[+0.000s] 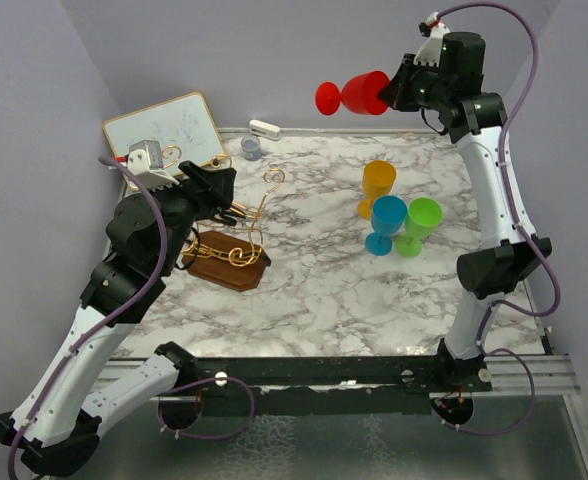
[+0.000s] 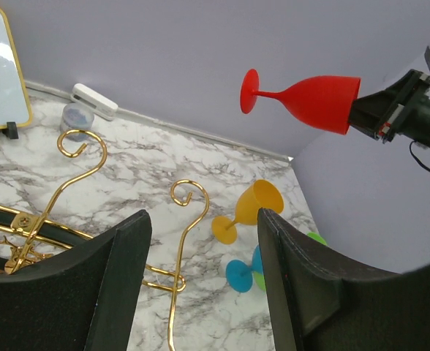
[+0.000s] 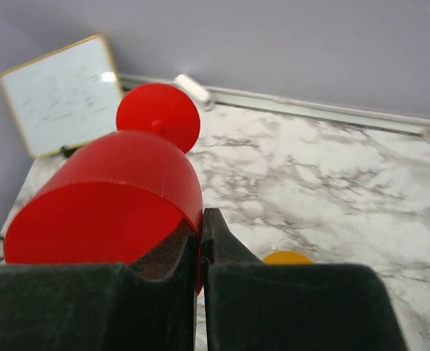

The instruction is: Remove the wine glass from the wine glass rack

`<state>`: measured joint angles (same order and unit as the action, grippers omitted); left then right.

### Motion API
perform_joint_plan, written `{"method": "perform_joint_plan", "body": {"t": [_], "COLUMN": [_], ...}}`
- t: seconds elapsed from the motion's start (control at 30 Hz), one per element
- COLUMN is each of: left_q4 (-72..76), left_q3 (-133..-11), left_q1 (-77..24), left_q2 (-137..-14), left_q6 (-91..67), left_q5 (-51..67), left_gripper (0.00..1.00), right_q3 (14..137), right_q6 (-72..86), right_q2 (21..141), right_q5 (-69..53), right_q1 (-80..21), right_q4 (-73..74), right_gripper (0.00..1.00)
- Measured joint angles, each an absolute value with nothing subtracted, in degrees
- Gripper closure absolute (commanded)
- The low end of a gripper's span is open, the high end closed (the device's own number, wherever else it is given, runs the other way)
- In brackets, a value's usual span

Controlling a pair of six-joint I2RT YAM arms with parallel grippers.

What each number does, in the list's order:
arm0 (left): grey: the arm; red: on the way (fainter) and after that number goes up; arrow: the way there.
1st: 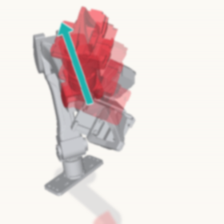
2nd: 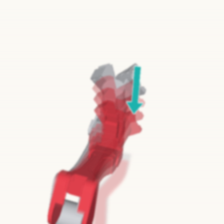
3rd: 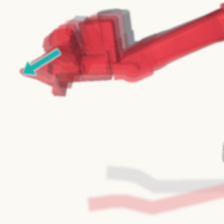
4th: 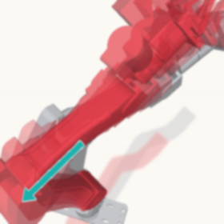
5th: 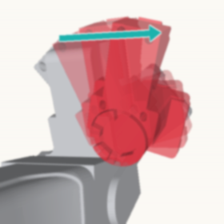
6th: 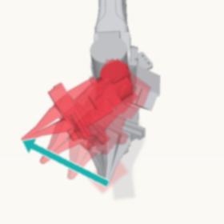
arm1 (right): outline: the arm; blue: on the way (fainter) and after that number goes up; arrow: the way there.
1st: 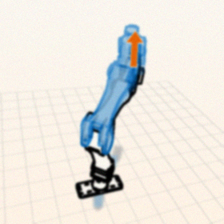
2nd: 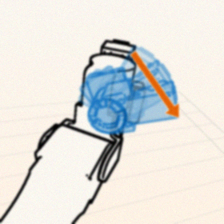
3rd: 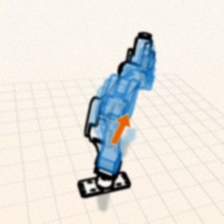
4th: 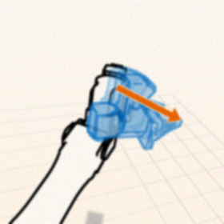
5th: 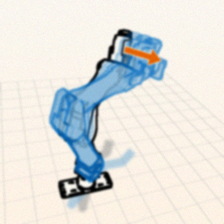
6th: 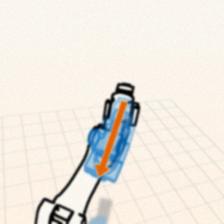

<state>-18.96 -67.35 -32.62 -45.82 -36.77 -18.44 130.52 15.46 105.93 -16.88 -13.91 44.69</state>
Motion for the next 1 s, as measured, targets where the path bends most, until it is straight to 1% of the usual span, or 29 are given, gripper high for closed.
{"method": "perform_joint_plan", "body": {"t": [0.2,0.33,0.5,0.7,1.0], "left_q4": [-21.32,-21.93,-21.93,-21.93,-21.47], "left_q3": [-68.29,-69.54,-69.76,-69.76,-69.76], "left_q1": [-32.62,-32.62,-32.62,-32.62,-32.62], "left_q2": [-46.89,-47.42,-48.47,-51.00,-51.64], "left_q6": [-34.74,-33.58,-32.67,-32.12,-31.94], "left_q5": [-17.78,-17.28,-16.71,-15.46,-14.44], "left_gripper": [0.38,0.38,0.38,0.38,0.39], "right_q3": [135.85,134.58,127.13,114.41,110.06], "right_q6": [17.56,17.74,16.49,14.00,11.46], "right_q2": [116.27,118.98,118.19,116.51,111.98], "right_q5": [-9.06,-2.24,4.21,7.05,7.92], "right_q1": [-4.89,-0.49,0.95,0.43,0.32], "right_q4": [49.82,53.98,56.10,57.21,59.05], "right_gripper": [0.99,0.99,0.99,0.99,0.99]}}
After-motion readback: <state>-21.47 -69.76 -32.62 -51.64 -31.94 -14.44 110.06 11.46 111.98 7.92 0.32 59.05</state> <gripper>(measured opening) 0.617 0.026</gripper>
